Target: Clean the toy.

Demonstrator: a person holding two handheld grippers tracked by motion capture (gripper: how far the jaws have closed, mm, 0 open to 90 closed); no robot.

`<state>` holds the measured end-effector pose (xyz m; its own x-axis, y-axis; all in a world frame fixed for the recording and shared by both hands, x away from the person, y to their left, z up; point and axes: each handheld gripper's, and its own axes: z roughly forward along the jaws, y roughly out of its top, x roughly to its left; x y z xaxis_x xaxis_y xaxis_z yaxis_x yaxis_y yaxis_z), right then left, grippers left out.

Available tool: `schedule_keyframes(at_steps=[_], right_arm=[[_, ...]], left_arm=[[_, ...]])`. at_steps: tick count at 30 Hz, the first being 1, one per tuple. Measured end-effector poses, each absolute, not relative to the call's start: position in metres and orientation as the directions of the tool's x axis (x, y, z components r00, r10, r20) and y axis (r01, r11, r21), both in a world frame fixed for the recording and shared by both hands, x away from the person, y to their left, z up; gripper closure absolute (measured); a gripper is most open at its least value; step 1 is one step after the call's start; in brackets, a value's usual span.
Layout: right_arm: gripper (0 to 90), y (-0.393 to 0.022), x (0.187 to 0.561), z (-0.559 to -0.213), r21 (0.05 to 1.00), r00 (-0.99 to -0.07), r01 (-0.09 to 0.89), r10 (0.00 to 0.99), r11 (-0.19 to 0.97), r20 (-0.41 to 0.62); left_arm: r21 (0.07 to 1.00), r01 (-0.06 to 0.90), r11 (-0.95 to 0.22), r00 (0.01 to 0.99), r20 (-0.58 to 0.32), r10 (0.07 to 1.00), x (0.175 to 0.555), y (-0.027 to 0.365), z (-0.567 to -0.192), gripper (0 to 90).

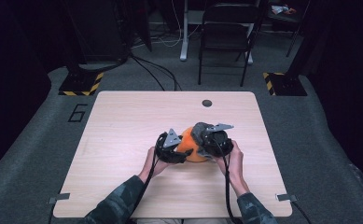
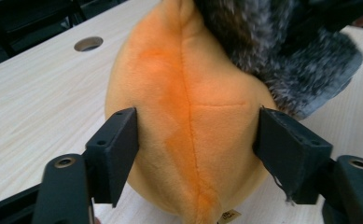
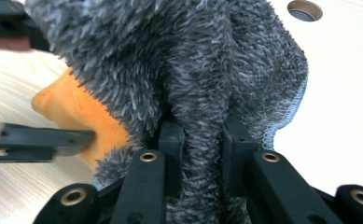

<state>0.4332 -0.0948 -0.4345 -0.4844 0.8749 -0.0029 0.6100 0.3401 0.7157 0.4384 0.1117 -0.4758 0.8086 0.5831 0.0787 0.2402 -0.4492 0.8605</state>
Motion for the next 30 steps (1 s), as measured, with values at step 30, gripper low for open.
schedule_keyframes(at_steps=[30], right_arm=[[65.8, -0.215, 0.454, -0.482, 0.575, -0.105, 0.813, 0.994, 0.094, -0.015]], left_arm=[[0.889, 0.380, -0.255, 0.745, -0.130, 0.654, 0.451, 0.138, -0.484, 69.6]])
